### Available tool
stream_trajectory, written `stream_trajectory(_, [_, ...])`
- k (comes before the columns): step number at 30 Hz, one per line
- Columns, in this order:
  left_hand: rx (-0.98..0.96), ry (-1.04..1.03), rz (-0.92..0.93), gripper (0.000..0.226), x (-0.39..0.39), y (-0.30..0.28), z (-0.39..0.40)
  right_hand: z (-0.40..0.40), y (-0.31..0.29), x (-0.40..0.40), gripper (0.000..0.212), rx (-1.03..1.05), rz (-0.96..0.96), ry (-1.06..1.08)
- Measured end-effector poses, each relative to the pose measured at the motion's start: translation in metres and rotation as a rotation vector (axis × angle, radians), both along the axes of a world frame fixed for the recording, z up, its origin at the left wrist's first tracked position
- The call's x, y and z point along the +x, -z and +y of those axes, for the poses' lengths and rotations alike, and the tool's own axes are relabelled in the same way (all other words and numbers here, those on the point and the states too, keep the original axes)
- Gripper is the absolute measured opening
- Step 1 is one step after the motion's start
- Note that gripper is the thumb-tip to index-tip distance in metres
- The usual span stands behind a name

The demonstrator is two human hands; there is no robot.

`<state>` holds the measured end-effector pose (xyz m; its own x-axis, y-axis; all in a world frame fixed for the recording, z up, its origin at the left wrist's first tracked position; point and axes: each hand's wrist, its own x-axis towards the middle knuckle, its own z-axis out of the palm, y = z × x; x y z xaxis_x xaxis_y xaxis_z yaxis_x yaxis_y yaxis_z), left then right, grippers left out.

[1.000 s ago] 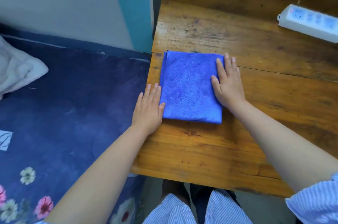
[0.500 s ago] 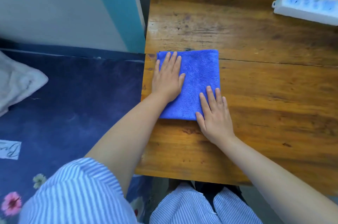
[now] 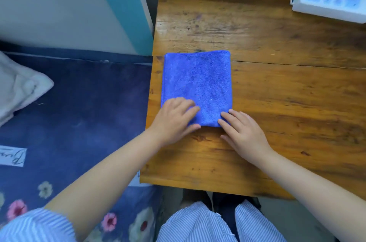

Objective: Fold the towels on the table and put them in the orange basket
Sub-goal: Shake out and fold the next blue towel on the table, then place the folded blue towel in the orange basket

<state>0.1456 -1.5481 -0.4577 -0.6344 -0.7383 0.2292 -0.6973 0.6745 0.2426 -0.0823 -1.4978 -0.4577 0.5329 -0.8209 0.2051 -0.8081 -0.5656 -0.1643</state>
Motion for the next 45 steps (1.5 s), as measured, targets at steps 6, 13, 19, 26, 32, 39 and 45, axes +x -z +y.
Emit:
stream_trajectory(6, [0.122, -0.255, -0.178, 0.07, -0.006, 0.003, 0.035, -0.026, -0.011, 0.008, 0.019, -0.001, 0.156, -0.086])
stream_trajectory(13, [0.382, -0.39, -0.215, 0.055, -0.018, -0.021, 0.036, -0.041, -0.036, 0.039, 0.022, 0.127, 0.471, -0.044])
stream_trajectory(19, [0.36, -0.553, -0.364, 0.051, -0.031, -0.029, 0.042, -0.052, -0.057, 0.02, 0.027, 0.399, 0.256, 0.018])
stream_trajectory(26, [0.217, -0.607, -0.381, 0.021, -0.031, -0.048, 0.073, -0.056, -0.085, 0.002, 0.028, 0.496, 0.153, 0.108])
stream_trajectory(32, [0.092, -0.825, -0.329, 0.013, -0.022, -0.094, 0.109, -0.039, -0.116, 0.019, 0.016, 0.442, 0.04, 0.082])
stream_trajectory(39, [0.111, -1.031, -0.264, 0.017, 0.015, -0.161, 0.18, 0.004, -0.178, 0.079, 0.021, 0.467, -0.152, -0.076])
stream_trajectory(45, [0.337, -1.316, 0.072, 0.051, 0.056, -0.21, 0.308, 0.095, -0.211, 0.143, 0.025, 0.497, -0.232, -0.296])
